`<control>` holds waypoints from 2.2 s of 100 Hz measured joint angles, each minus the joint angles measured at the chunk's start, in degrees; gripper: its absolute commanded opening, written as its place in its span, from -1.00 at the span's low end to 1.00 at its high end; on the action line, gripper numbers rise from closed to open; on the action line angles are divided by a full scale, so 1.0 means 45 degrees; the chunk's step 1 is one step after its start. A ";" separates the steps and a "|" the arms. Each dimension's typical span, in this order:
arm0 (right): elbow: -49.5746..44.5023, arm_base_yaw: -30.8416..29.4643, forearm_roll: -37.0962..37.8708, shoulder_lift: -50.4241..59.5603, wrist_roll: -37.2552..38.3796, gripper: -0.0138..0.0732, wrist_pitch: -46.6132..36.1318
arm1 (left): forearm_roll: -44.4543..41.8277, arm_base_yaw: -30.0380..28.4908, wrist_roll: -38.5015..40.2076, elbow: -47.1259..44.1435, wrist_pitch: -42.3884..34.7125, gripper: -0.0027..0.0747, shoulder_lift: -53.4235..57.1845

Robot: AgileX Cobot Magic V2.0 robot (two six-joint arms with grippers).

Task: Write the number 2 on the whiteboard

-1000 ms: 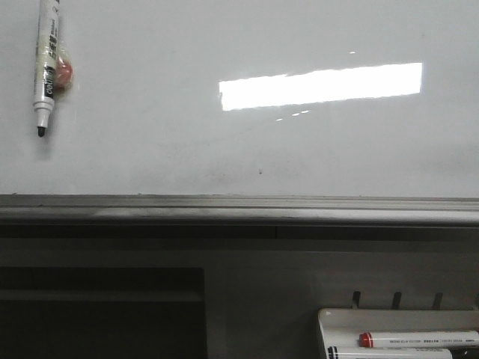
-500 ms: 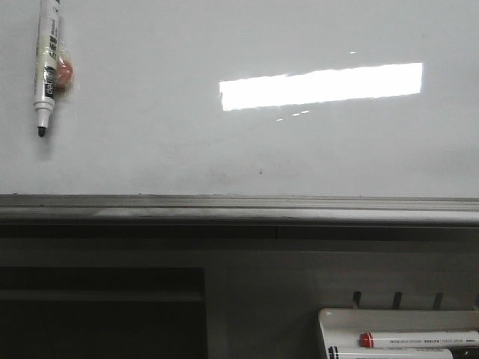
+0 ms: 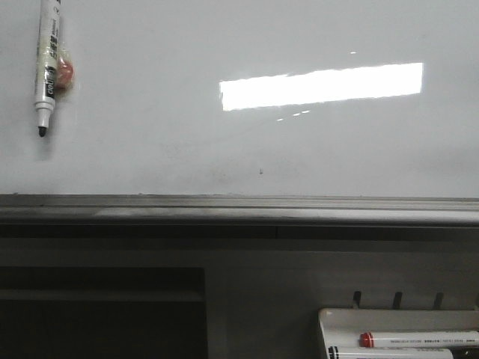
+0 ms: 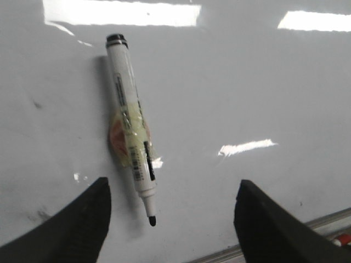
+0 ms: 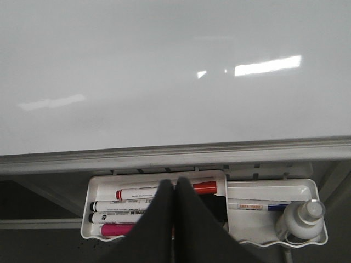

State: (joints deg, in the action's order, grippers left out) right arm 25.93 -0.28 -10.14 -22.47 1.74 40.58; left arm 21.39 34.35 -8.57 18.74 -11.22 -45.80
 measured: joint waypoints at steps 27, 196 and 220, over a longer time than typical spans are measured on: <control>0.0000 0.0187 0.0094 0.0000 0.0020 -0.84 -0.0029 | 0.0124 0.0400 -0.0047 0.0934 -0.1582 0.21 -0.3526; 0.0121 0.3822 -1.4276 -0.3445 -1.7070 -0.04 0.0362 | -0.9628 0.5112 -0.0168 0.1414 0.4687 -0.98 -0.0053; 0.0771 0.7068 -1.3833 -0.4498 -1.8608 -0.04 -0.2154 | -0.9649 0.5132 -0.0168 0.1414 0.4687 -0.98 -0.0053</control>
State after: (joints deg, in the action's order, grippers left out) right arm 29.40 31.53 -72.39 -42.71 -81.99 30.89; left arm -22.03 57.45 -9.33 25.10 9.88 -46.03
